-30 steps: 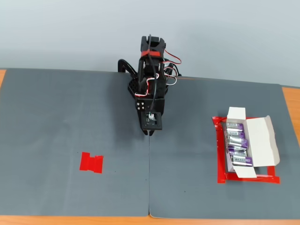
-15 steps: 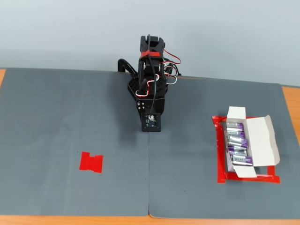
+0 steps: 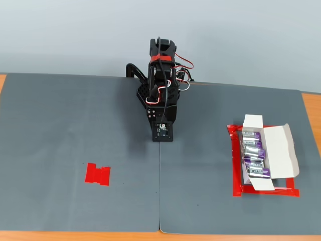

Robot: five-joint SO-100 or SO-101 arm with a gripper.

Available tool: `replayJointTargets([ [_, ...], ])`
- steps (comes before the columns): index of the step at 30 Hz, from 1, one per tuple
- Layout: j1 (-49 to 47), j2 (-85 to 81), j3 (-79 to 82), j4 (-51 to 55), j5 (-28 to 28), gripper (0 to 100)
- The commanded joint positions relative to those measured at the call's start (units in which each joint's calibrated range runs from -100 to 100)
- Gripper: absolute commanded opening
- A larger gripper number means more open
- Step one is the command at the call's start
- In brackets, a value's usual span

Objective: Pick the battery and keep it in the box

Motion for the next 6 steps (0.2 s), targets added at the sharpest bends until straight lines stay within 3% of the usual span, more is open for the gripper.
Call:
replayJointTargets([
  [1,0.00,0.00,-2.84,0.15,0.11,3],
  [6,0.00,0.00,-2.84,0.15,0.11,3],
])
